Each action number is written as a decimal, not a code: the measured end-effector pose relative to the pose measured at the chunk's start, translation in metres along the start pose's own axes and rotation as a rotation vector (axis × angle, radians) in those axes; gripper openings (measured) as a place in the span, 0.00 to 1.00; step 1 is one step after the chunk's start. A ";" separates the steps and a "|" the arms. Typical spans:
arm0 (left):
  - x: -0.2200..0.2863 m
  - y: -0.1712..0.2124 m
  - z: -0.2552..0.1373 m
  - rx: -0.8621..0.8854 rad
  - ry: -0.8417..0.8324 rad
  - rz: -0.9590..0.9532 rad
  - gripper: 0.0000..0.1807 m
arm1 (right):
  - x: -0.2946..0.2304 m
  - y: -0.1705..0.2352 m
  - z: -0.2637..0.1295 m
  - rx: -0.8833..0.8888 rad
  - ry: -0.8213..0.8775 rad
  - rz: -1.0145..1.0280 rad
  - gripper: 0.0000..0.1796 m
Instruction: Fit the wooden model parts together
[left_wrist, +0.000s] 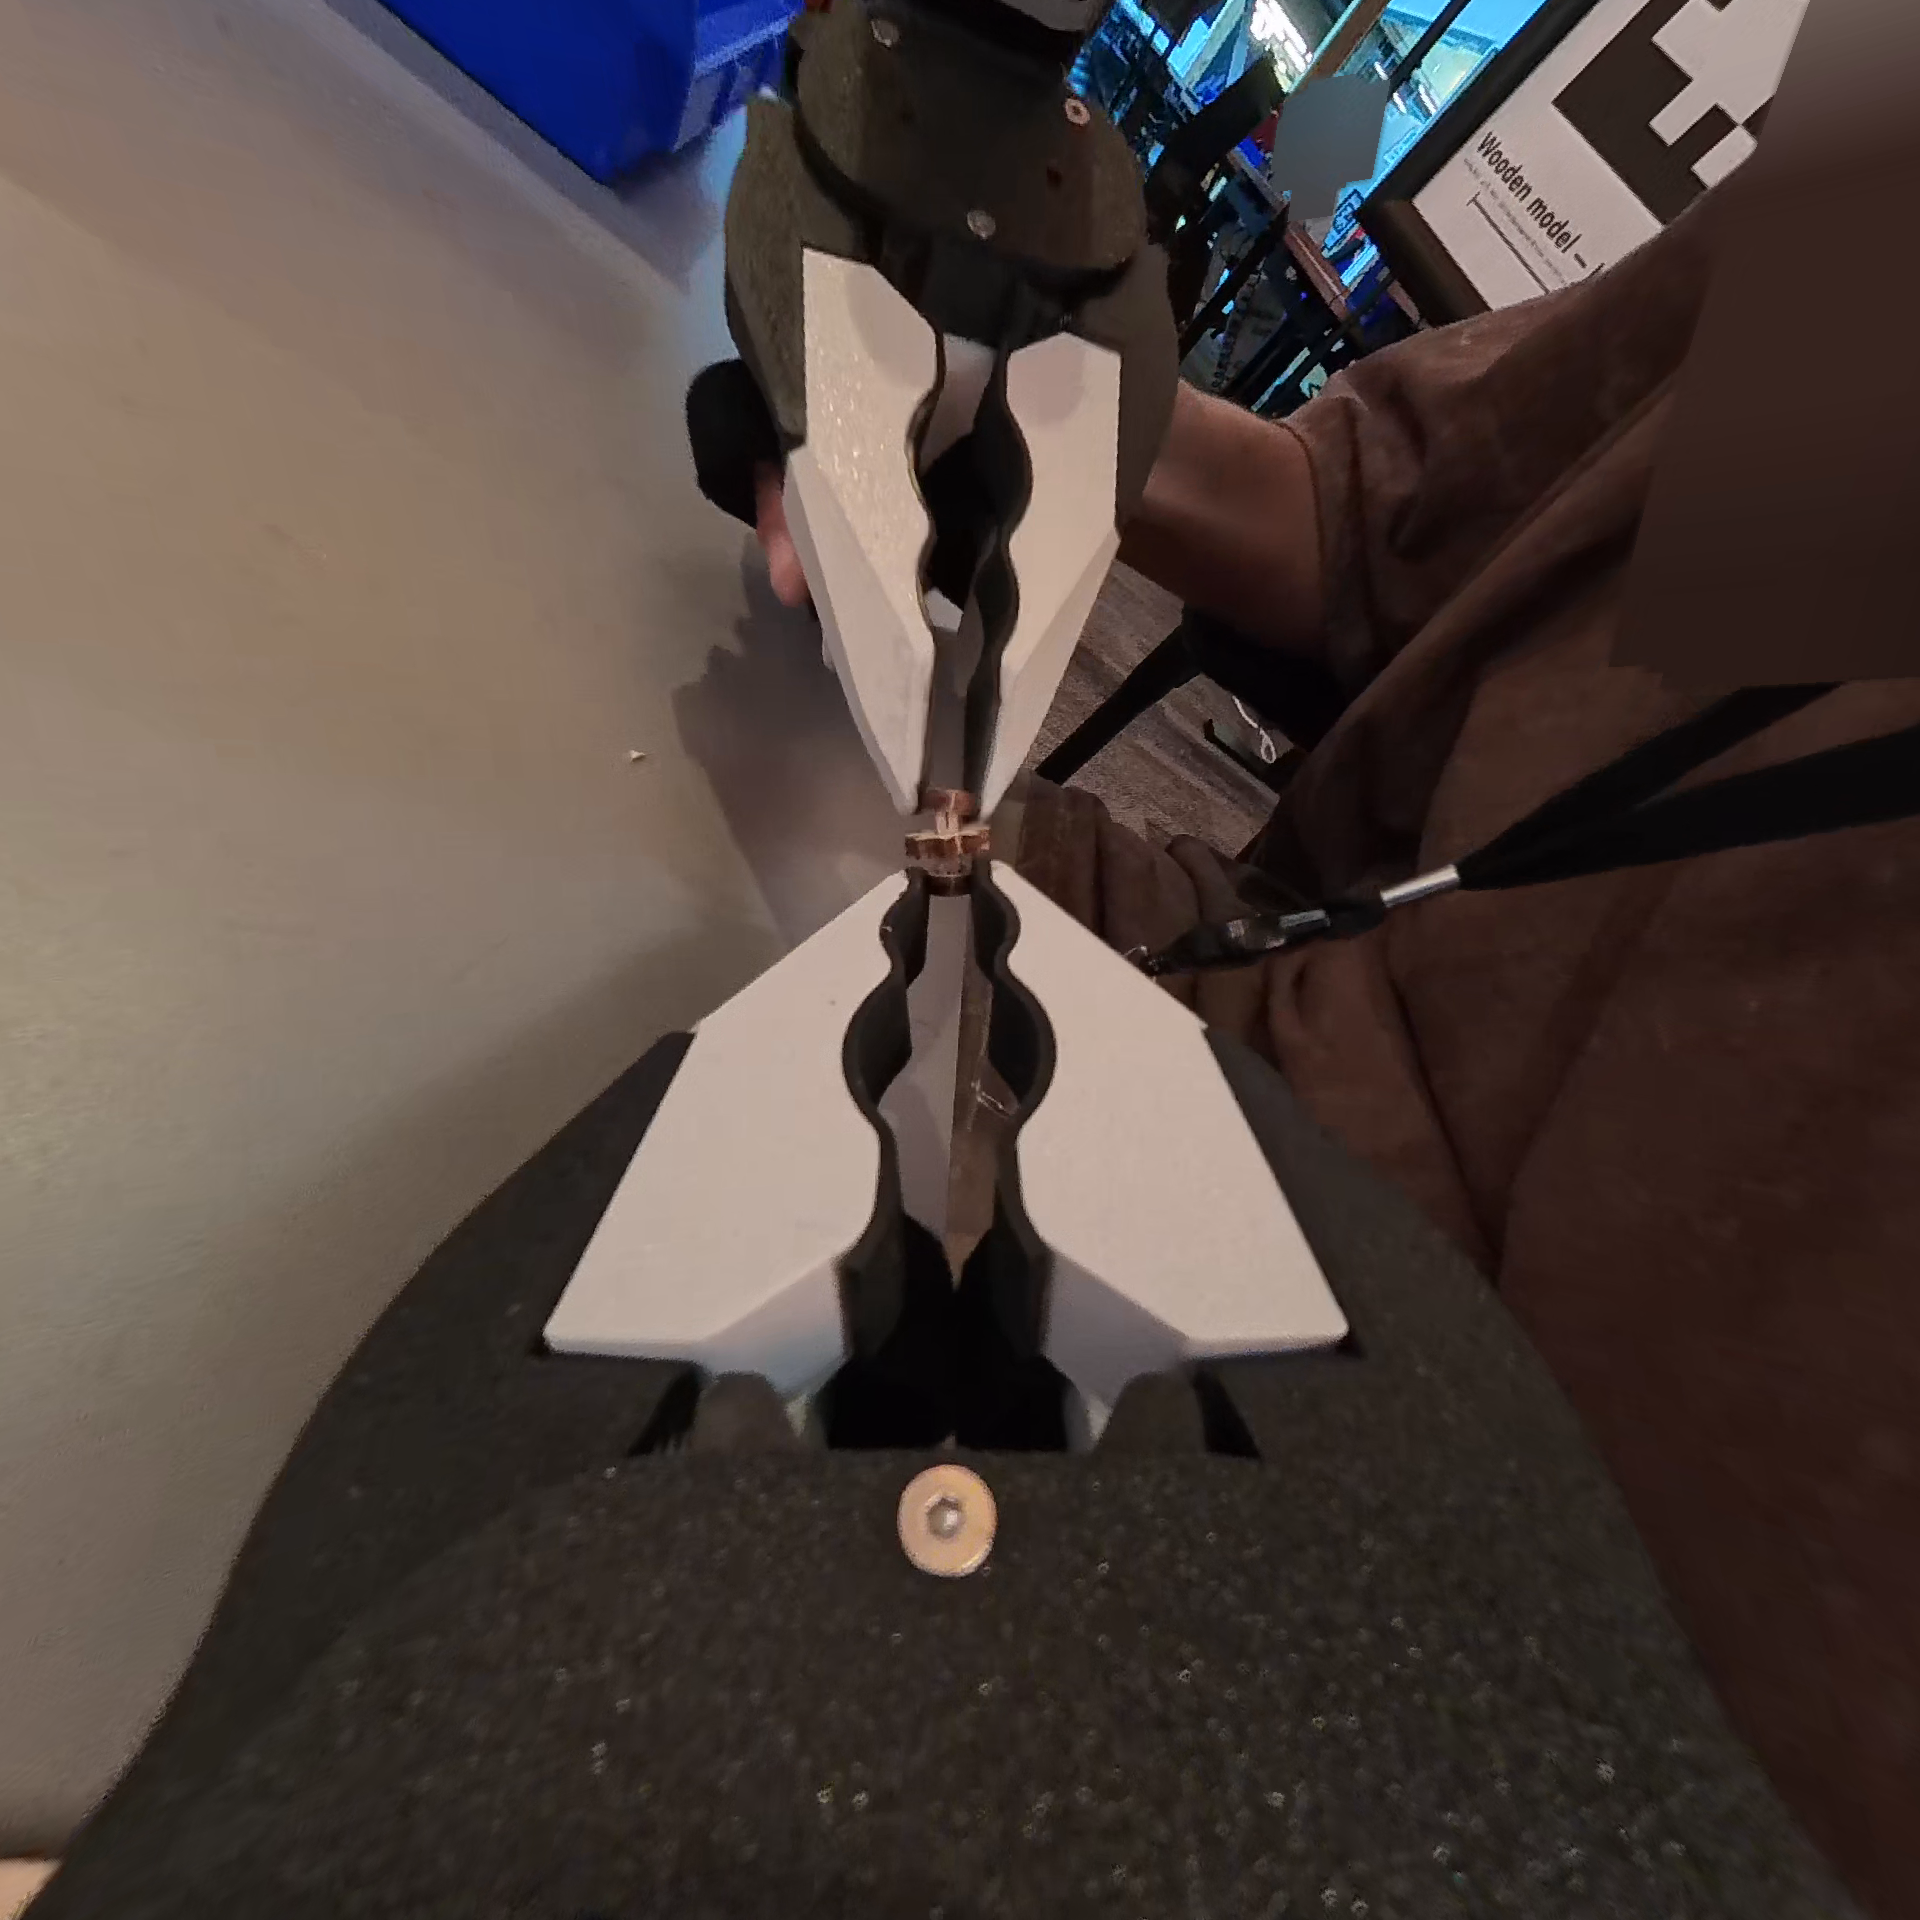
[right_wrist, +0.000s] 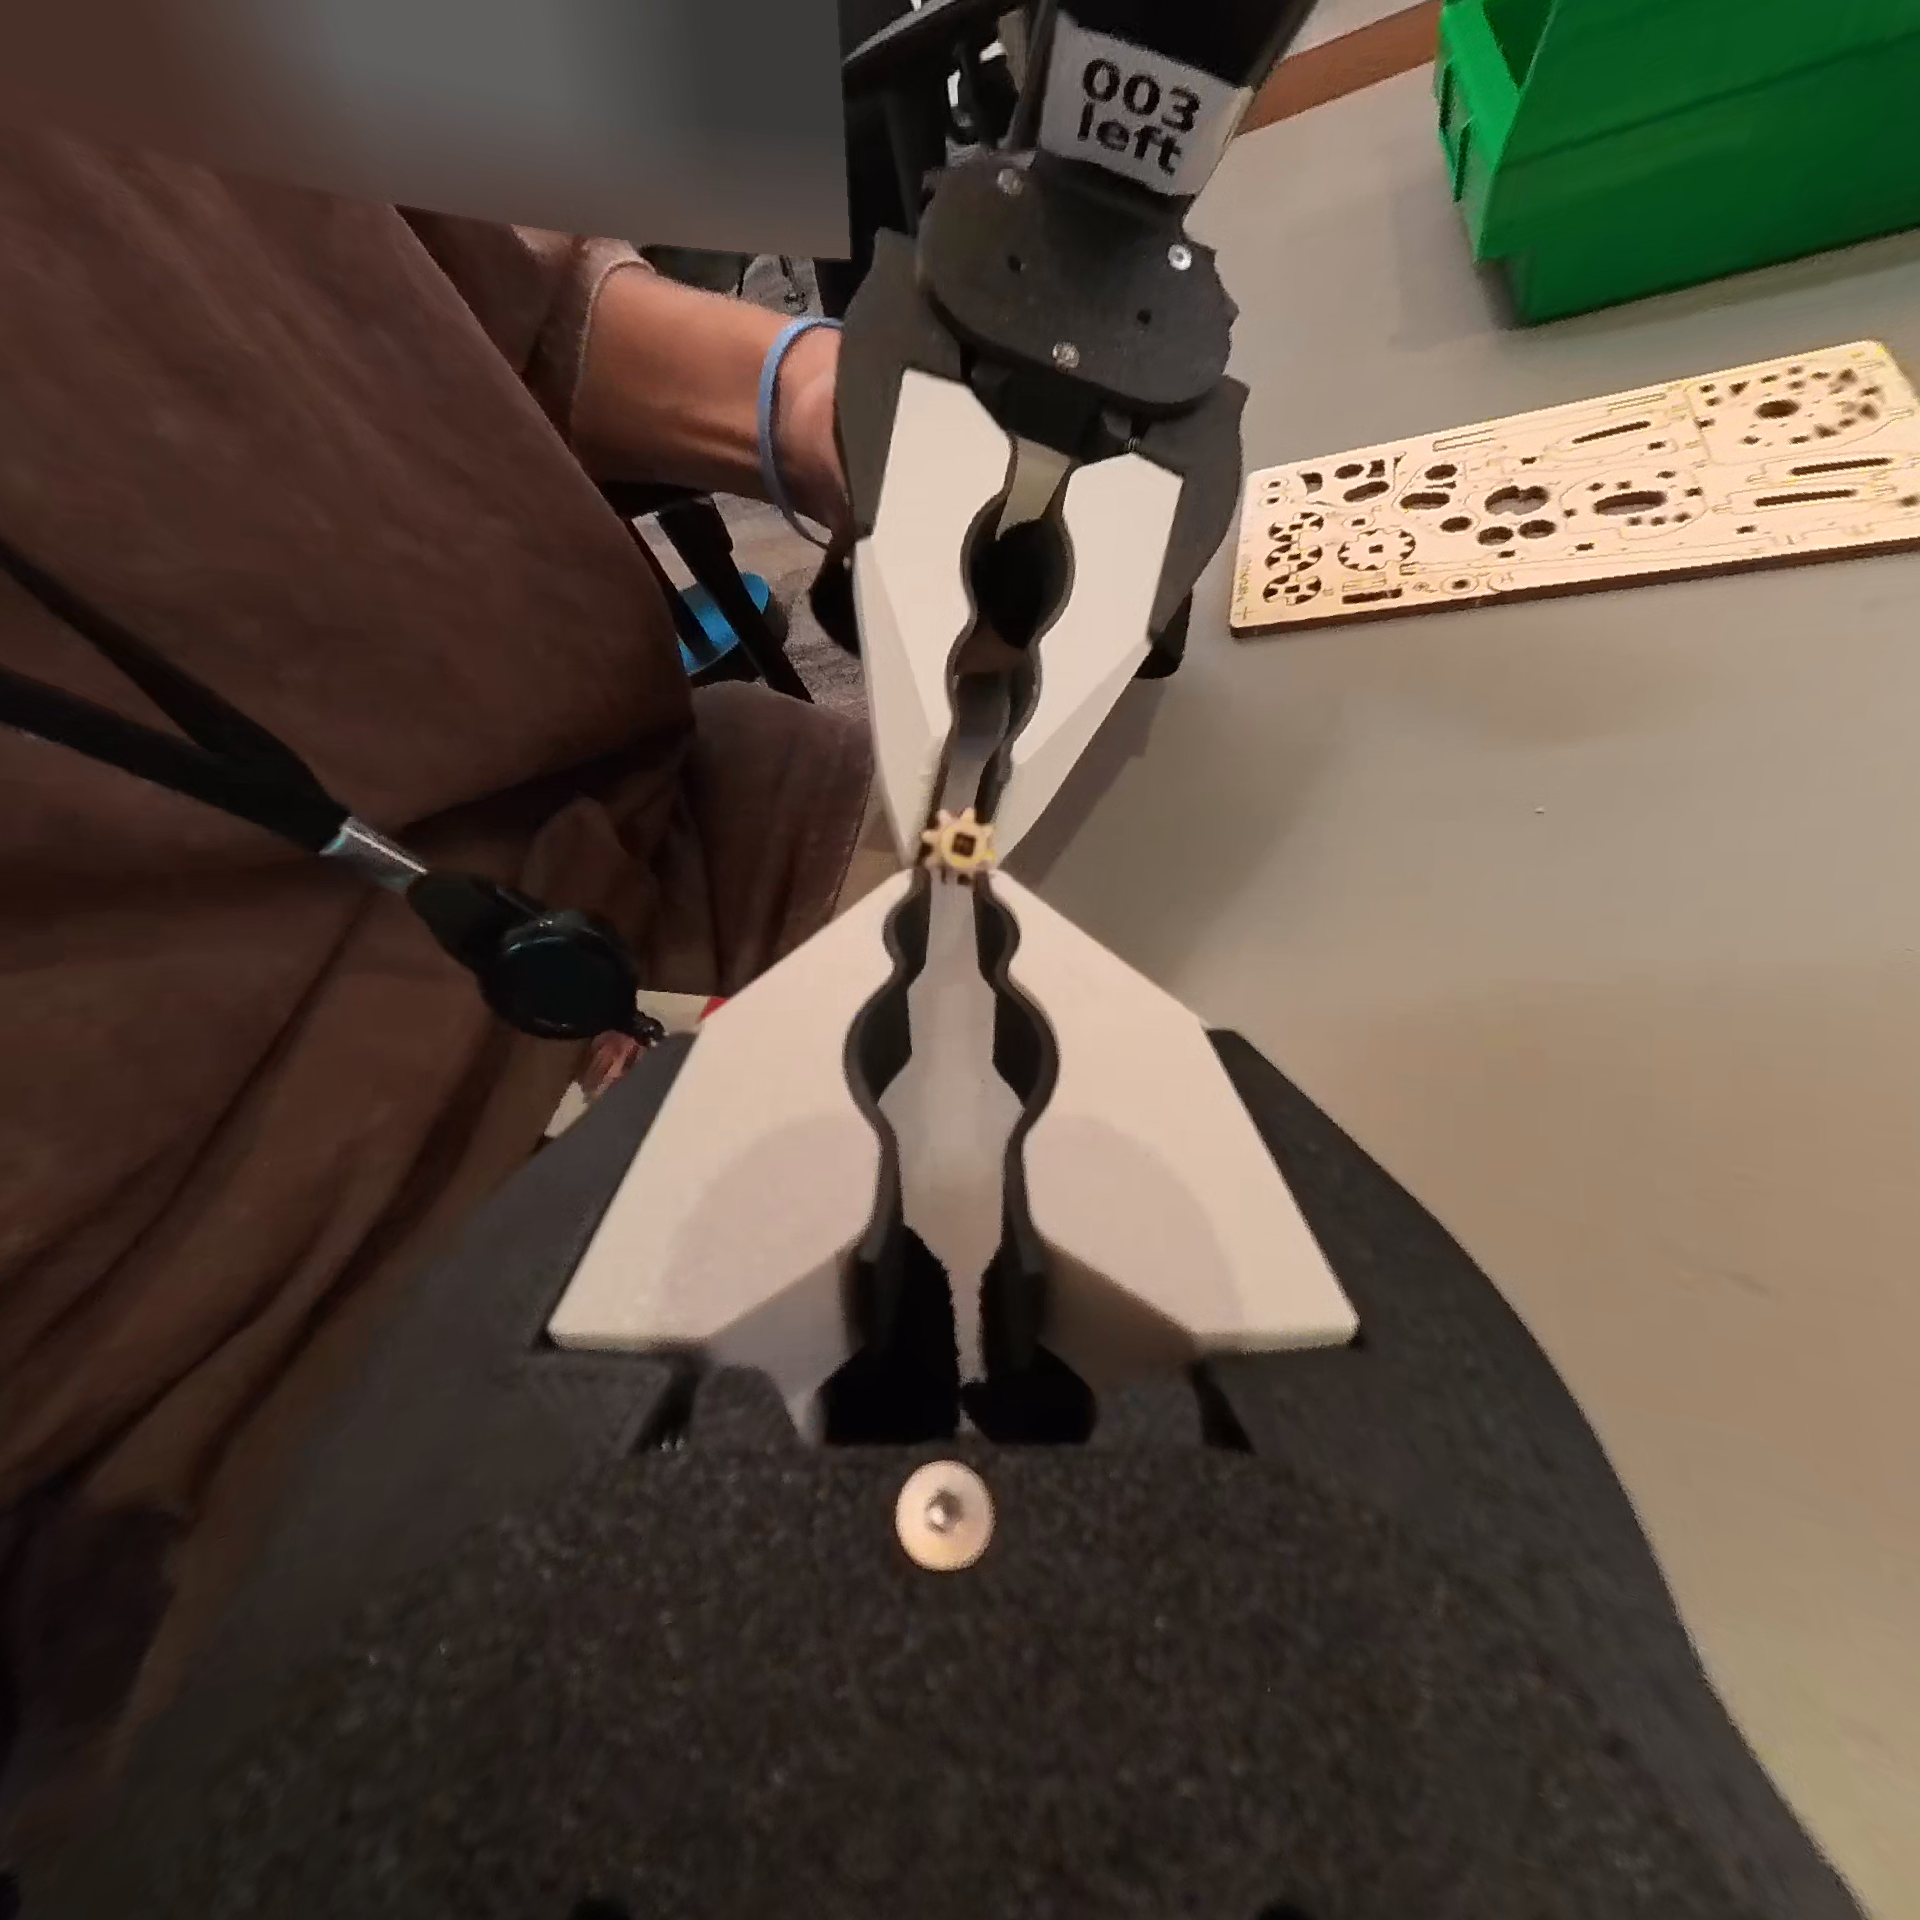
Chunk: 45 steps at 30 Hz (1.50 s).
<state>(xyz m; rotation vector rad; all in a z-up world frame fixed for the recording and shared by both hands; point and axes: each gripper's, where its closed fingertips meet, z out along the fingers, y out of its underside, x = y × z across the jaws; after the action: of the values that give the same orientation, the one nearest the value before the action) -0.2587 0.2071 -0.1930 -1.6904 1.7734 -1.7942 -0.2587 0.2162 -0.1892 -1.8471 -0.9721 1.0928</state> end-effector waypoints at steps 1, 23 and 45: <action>0.000 -0.001 -0.001 0.005 0.002 -0.004 0.03 | -0.001 0.000 0.001 -0.002 -0.002 -0.004 0.04; 0.002 -0.037 -0.012 0.300 0.219 -0.499 0.03 | 0.014 -0.033 -0.003 -0.031 0.479 -0.466 0.21; 0.012 -0.032 -0.008 0.247 0.227 -0.438 0.03 | 0.008 -0.029 -0.001 -0.007 0.391 -0.340 0.12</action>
<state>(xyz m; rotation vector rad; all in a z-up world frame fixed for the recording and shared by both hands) -0.2497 0.2138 -0.1598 -1.9421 1.2377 -2.3518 -0.2615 0.2353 -0.1663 -1.7316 -1.0044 0.5012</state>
